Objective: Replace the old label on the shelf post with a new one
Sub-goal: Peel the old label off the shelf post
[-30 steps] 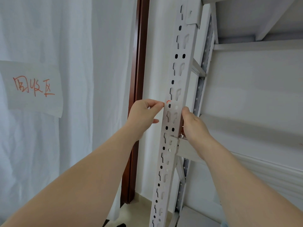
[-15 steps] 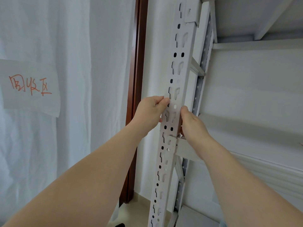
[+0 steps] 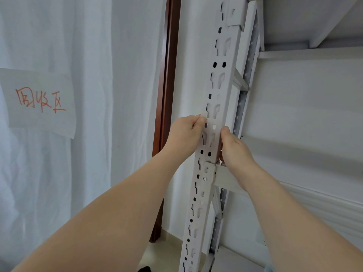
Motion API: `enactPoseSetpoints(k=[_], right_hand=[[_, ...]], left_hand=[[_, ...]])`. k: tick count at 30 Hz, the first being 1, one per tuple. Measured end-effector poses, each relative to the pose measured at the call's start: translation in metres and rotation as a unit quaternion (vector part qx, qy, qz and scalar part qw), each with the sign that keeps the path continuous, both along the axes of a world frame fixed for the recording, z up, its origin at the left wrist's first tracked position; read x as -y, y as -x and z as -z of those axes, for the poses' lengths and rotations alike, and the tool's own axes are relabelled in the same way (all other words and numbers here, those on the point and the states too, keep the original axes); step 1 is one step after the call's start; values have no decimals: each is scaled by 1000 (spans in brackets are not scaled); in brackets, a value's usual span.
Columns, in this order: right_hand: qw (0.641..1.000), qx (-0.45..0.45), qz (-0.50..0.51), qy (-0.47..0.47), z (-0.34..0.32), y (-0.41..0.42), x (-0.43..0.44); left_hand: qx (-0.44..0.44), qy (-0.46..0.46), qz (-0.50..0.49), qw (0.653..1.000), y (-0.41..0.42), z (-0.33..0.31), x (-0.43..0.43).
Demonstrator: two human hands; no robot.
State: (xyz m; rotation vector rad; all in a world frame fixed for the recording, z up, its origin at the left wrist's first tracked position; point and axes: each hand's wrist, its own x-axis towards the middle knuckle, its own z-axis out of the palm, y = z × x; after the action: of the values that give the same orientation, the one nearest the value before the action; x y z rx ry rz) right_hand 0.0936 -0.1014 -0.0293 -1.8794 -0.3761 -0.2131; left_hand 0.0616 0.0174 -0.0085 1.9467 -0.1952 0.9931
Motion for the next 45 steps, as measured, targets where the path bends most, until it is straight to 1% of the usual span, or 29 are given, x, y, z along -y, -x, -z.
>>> enactPoseSetpoints(k=[9, 15, 25, 29, 35, 45], right_hand=[[1000, 1, -1, -14, 0, -1, 1], [1000, 8, 4, -2, 0, -1, 1], [1000, 4, -3, 15, -1, 2, 2], [1000, 7, -4, 23, 0, 2, 3], [1000, 2, -6, 27, -2, 7, 3], [1000, -6, -10, 11, -4, 8, 3]], left_hand=[[2, 35, -1, 999, -3, 1, 2], [1, 48, -11, 999, -3, 3, 2], [-26, 80, 26, 996, -4, 2, -2], [-41, 73, 54, 995, -1, -1, -6], [-56, 47, 25, 997, 1, -5, -9], [-111, -64, 8, 992, 2, -24, -24]])
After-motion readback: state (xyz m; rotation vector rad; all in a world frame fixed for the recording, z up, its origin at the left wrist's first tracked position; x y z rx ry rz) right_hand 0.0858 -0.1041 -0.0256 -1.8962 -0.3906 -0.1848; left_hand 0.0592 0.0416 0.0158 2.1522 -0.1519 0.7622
